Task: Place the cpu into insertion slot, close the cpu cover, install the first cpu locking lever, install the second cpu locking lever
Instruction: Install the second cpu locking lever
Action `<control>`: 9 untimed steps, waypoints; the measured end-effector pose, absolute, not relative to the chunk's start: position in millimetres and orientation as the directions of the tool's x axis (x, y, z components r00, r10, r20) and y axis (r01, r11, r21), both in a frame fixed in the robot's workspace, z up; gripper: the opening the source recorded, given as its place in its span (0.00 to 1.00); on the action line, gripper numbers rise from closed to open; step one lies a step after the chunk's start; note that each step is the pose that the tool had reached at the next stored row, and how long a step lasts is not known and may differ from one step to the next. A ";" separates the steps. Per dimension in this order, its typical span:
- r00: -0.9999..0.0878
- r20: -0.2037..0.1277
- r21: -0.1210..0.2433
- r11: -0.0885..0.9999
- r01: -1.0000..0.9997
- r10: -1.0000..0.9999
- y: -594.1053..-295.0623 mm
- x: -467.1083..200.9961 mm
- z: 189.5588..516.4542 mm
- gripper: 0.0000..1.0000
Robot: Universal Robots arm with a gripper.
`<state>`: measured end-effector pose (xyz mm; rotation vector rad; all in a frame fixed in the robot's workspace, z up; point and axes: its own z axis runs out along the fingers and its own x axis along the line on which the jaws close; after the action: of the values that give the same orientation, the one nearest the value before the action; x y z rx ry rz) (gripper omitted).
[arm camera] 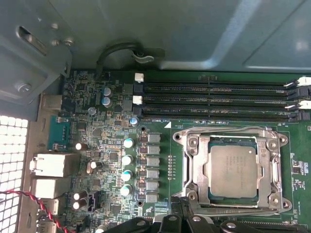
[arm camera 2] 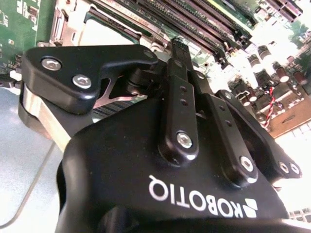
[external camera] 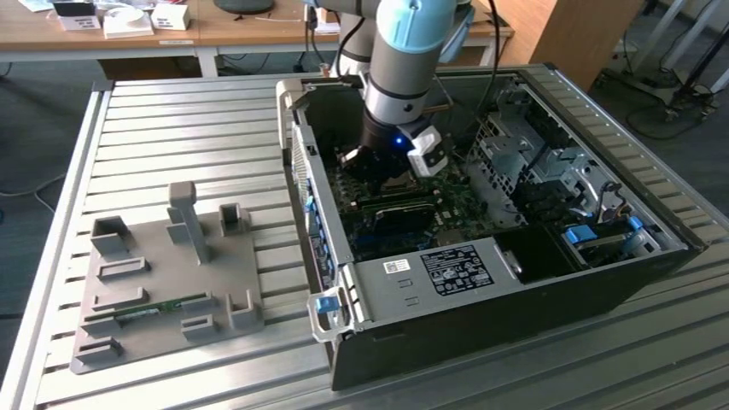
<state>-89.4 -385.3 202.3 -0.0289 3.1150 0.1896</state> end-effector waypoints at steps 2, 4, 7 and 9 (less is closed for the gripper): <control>-1.000 -0.022 0.121 0.992 -0.020 -0.017 -385.3 -90.0 201.6 0.11; -1.000 -0.022 0.121 0.992 -0.020 -0.017 -385.3 -90.4 201.2 0.11; -1.000 -0.023 0.122 0.992 -0.020 -0.017 -385.3 -90.7 200.6 0.11; -1.000 -0.023 0.122 0.992 -0.020 -0.017 -385.3 -90.9 200.1 0.11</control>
<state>-90.9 -385.3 200.1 -0.0288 3.1142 0.1903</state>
